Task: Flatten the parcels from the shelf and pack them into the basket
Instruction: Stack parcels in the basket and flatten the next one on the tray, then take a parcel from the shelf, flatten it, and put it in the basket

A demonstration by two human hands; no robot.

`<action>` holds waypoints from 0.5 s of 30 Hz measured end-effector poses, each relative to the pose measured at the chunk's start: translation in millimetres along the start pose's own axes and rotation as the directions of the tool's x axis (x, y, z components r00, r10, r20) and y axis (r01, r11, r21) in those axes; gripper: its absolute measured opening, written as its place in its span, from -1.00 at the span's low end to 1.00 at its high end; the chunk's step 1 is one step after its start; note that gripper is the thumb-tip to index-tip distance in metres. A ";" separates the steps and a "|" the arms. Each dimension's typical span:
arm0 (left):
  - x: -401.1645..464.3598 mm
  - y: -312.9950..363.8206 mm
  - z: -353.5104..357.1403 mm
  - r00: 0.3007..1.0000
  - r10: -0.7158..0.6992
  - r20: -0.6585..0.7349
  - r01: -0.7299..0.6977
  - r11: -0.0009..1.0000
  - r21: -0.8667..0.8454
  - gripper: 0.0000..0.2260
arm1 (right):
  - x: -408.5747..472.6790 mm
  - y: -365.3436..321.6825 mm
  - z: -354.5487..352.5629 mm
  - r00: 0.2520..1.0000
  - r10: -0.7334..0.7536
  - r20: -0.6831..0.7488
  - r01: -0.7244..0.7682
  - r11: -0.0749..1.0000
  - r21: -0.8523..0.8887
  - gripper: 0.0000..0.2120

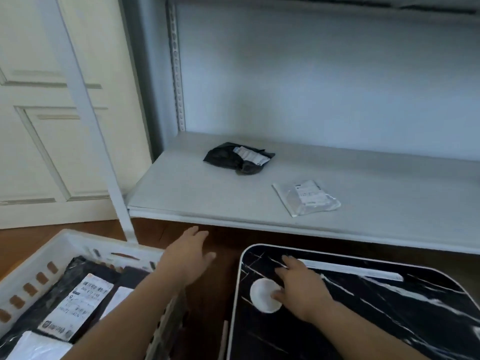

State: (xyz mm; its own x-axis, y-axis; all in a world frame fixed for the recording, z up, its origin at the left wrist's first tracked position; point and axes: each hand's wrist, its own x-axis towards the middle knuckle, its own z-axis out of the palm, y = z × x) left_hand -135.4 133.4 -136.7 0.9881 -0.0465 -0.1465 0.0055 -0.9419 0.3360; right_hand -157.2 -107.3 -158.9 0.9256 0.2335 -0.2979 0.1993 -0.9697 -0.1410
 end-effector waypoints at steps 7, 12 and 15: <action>47.2 118.1 25.3 0.980 0.195 0.026 -0.193 0.980 -0.051 -0.55 | -15.4 98.8 -19.2 0.973 0.226 -0.039 -0.223 0.972 0.075 -0.62; 78.8 176.8 60.8 0.952 0.284 0.112 -0.296 0.949 0.105 -0.49 | -19.1 125.2 14.7 0.953 0.271 0.140 -0.283 0.956 0.078 -0.37; 101.5 196.1 71.0 0.968 0.238 0.074 -0.248 0.953 0.173 -0.47 | -12.2 127.3 28.6 0.956 0.232 0.181 -0.260 0.954 0.149 -0.34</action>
State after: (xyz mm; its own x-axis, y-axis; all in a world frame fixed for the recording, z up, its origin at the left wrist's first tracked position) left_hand -44.9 -79.6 -151.8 0.9468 -0.2941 -0.1307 -0.2662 -0.9439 0.1955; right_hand -152.3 -231.6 -200.2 0.8728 0.0113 -0.4880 -0.0981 -0.9753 -0.1980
